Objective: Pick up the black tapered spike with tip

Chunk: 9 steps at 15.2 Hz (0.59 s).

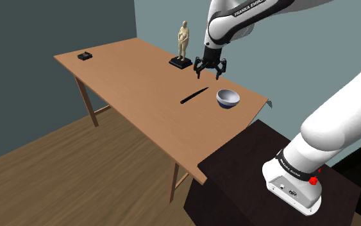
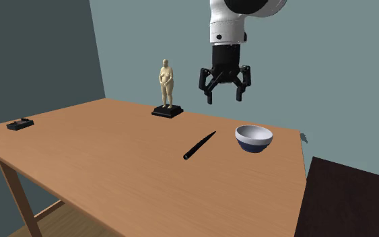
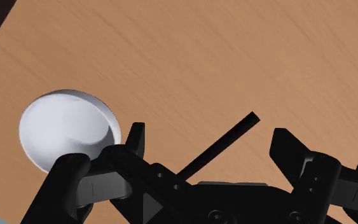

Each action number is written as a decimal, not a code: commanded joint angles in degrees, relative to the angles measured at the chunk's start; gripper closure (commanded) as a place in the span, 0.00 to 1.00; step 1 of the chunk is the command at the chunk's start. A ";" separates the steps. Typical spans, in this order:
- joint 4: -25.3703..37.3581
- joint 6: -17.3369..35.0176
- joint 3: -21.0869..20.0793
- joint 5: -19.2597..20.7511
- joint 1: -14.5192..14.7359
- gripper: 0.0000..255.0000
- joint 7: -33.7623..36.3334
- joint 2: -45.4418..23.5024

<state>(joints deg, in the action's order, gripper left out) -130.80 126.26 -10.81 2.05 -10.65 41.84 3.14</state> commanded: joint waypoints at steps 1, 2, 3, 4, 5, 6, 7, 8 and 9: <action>2.35 2.06 0.20 0.26 -0.49 0.00 4.12 -4.59; 3.56 2.99 0.44 0.35 -0.66 0.00 5.93 -6.80; 4.81 3.87 0.74 0.41 -0.80 0.00 7.70 -9.00; 6.10 4.71 1.06 0.43 -0.92 0.00 9.40 -11.18; 7.42 5.51 1.43 0.40 -1.02 0.00 11.05 -13.34; 8.78 6.27 1.81 0.32 -1.11 0.00 12.64 -15.47; 10.17 6.98 2.22 0.18 -1.19 0.00 14.17 -17.59; 11.60 7.66 2.66 -0.02 -1.25 0.00 15.63 -19.68; 13.05 8.30 3.09 -0.28 -1.33 0.00 17.04 -21.76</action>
<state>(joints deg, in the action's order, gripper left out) -119.21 133.67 -8.20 1.93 -11.88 57.27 -16.29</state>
